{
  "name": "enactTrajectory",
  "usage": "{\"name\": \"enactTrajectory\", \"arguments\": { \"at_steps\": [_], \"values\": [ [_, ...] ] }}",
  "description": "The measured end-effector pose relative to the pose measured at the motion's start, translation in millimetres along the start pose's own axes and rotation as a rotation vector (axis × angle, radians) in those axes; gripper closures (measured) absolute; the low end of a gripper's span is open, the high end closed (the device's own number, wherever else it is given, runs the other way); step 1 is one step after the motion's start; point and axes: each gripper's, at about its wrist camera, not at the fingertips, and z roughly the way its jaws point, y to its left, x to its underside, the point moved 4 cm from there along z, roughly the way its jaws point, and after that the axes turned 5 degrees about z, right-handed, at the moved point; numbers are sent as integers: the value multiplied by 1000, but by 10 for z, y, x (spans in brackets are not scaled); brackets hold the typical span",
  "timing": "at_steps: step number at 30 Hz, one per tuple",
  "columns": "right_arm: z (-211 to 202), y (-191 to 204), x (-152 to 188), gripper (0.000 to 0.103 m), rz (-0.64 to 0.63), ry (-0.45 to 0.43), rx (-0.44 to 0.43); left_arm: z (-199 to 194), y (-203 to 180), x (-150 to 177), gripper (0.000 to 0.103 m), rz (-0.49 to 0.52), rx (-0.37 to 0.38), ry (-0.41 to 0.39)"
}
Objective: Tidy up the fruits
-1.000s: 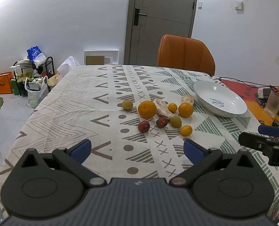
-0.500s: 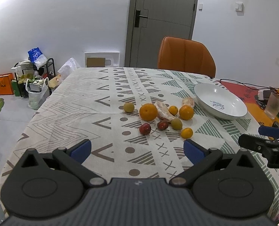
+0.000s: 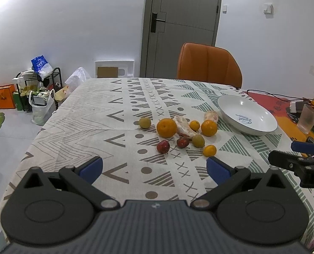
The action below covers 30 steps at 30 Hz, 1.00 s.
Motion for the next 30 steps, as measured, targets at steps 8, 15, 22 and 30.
{"name": "enactTrajectory", "arguments": {
  "at_steps": [8,15,22,30],
  "values": [
    [-5,0,-6,0,-1,-1,1,-6,0,-6,0,2,0,-1],
    [-2,-13,-4,0,-4,1,4,-2,-17,-1,0,1,0,1],
    [62,-49,6,0,2,5,7,77,-38,26,0,-4,20,3],
    [202,-74,19,0,5,15,-18,225,-74,50,0,-11,36,-20]
  ]
}}
